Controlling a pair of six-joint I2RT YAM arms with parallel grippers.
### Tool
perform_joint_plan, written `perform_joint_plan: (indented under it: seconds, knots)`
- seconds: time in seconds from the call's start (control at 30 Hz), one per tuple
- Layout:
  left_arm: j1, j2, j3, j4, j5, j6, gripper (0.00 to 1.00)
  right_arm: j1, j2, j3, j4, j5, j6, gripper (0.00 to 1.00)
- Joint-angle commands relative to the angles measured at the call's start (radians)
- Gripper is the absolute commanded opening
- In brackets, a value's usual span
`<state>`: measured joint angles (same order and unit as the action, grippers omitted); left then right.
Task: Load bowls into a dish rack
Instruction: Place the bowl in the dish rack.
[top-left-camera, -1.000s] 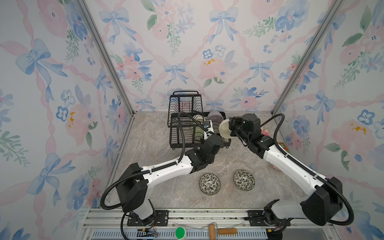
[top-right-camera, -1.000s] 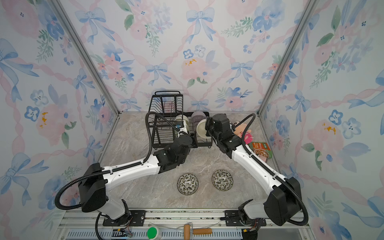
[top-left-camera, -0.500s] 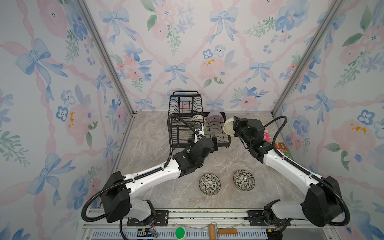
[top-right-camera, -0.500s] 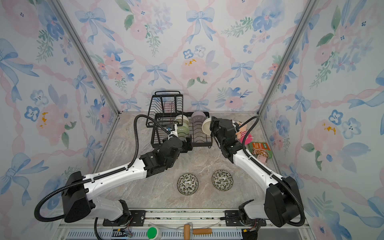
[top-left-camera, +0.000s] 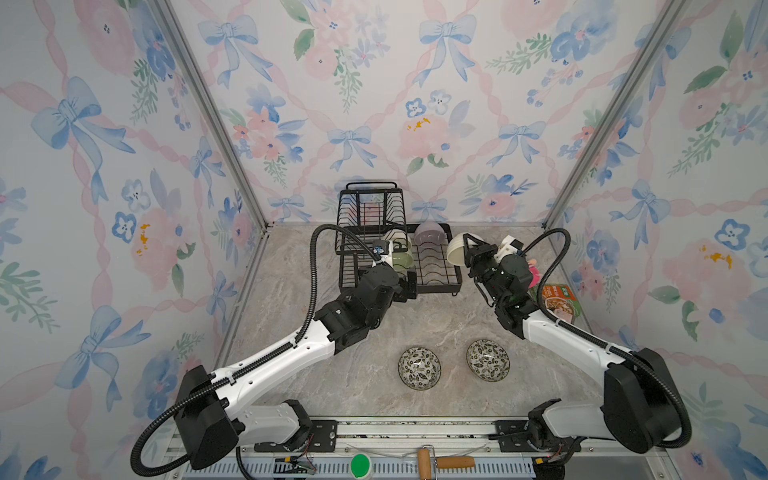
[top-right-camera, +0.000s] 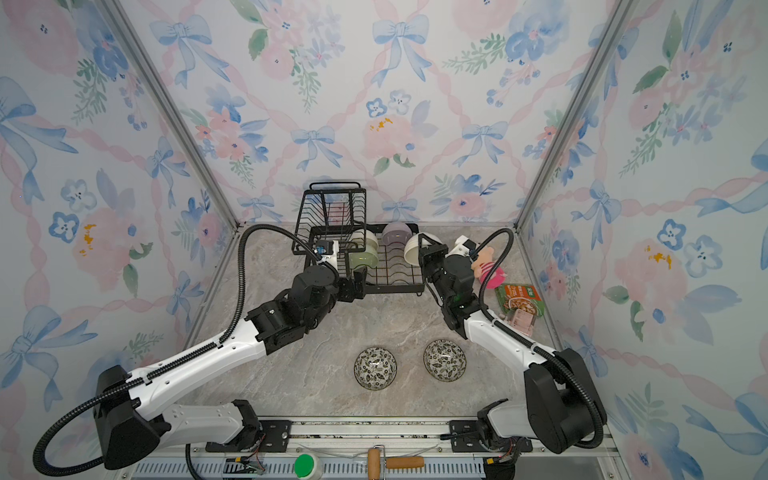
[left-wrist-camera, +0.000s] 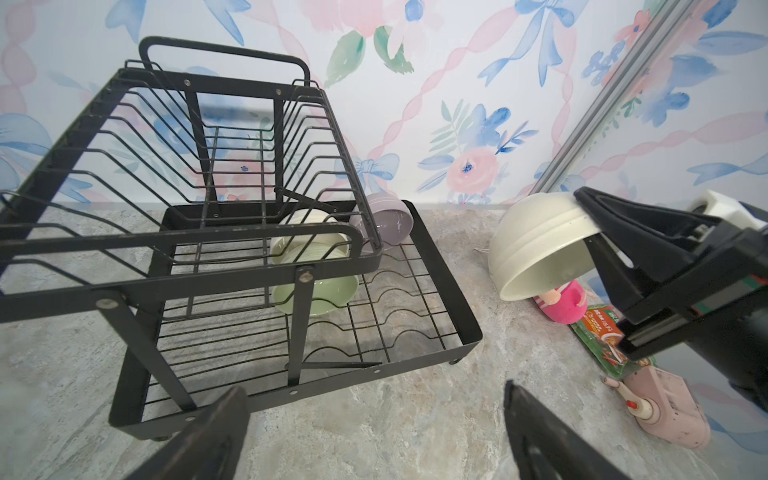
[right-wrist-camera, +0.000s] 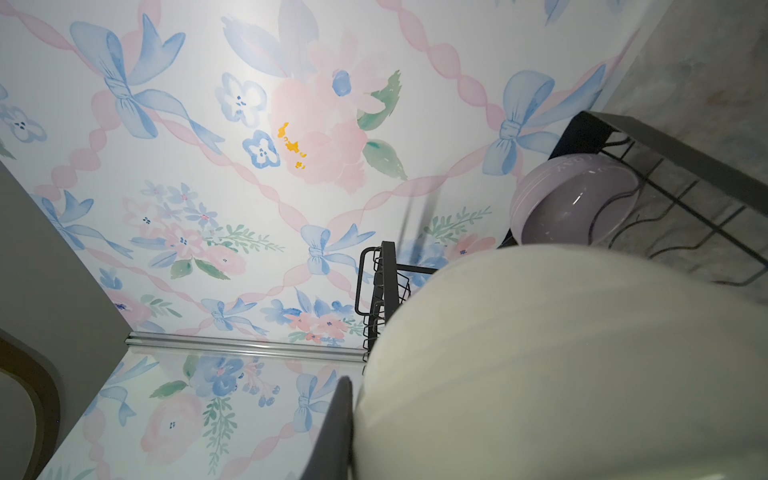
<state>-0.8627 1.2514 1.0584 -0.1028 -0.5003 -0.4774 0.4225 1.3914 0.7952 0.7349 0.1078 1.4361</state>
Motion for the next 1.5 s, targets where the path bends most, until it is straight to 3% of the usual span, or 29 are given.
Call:
perform_joint_plan:
  seconds: [0.0, 0.1, 0.3, 0.87, 1.47]
  knots:
    - [0.003, 0.037, 0.018, 0.002, 0.038, 0.013, 0.98, -0.044, 0.083, 0.003, 0.301, -0.065, -0.077, 0.0]
    - [0.003, 0.068, 0.058, -0.008, 0.062, 0.001, 0.98, -0.076, 0.198, 0.03, 0.453, -0.13, -0.055, 0.0]
    - [0.004, 0.113, 0.125, -0.026, 0.113, 0.04, 0.98, -0.073, 0.444, 0.128, 0.653, -0.126, 0.025, 0.0]
    - [0.175, 0.065, 0.051, -0.058, 0.325, 0.048, 0.98, 0.024, 0.68, 0.393, 0.514, 0.006, -0.03, 0.0]
    - [0.245, 0.071, 0.061, -0.062, 0.398, 0.091, 0.98, 0.047, 0.825, 0.509, 0.448, 0.074, 0.01, 0.0]
